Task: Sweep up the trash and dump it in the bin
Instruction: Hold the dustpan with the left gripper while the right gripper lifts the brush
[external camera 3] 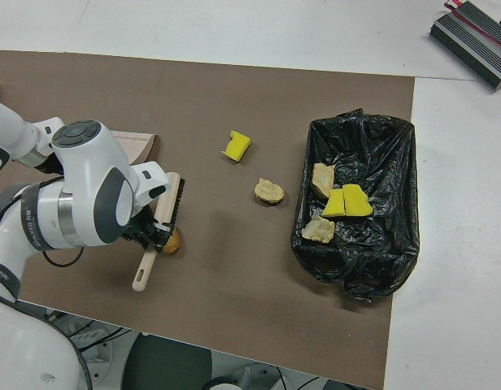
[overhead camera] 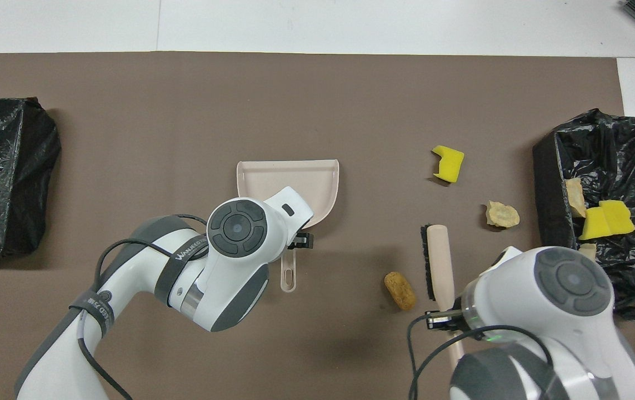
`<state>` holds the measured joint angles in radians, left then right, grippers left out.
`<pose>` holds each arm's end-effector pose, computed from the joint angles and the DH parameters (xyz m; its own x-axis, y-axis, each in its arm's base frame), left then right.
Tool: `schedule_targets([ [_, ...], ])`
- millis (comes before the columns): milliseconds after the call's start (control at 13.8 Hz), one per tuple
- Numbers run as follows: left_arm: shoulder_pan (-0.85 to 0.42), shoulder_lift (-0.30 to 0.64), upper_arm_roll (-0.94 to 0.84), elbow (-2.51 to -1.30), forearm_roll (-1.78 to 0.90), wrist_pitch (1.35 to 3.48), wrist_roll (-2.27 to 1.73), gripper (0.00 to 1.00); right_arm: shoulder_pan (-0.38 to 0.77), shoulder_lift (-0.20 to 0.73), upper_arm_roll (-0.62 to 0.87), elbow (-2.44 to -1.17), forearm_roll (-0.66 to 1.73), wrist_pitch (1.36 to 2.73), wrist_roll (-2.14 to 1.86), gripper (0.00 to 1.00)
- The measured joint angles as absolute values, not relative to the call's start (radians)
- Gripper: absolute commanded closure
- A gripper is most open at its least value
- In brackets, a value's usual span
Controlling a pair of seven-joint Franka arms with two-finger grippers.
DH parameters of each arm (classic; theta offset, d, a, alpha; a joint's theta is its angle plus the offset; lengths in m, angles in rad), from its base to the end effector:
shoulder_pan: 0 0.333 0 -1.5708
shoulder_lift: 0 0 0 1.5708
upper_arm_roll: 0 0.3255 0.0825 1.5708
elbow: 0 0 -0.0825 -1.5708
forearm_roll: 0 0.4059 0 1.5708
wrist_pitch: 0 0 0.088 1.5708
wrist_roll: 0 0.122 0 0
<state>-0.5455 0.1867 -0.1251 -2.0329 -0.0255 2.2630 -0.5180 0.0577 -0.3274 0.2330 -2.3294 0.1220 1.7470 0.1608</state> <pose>0.4766 -0.3774 0.3408 0.9909 -0.1332 0.0169 -0.1340 -0.9892 0.0597 0.4100 0.1380 0.4287 0.9628 0.0676 -0.2615 0.0716 -0.9974 0.0058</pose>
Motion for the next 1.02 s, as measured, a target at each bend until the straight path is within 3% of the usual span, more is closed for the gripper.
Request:
schedule_targets([
  [218,-0.587,0.187,-0.126,-2.045,-0.025,2.263,-0.544,0.00,0.057,-0.271,0.120,-2.291,-0.064,1.762,0.064,1.00],
  [291,-0.595,0.187,-0.126,-2.049,-0.025,2.263,-0.550,0.06,0.057,-0.247,0.098,-2.271,-0.120,1.768,0.052,1.00],
  [509,-0.597,0.186,-0.123,-2.052,-0.025,2.263,-0.553,0.28,0.058,-0.181,0.088,-2.229,-0.269,1.805,0.050,1.00],
  [655,-0.597,0.186,-0.123,-2.053,-0.025,2.261,-0.553,0.60,0.058,-0.138,0.059,-2.213,-0.314,1.828,0.050,1.00],
  [800,-0.597,0.186,-0.122,-2.054,-0.025,2.252,-0.552,0.82,0.058,-0.096,0.022,-2.212,-0.351,1.846,0.050,1.00],
  [1018,-0.597,0.179,-0.114,-2.052,-0.020,2.223,-0.498,0.89,0.057,-0.045,-0.032,-2.219,-0.413,1.897,0.053,1.00],
])
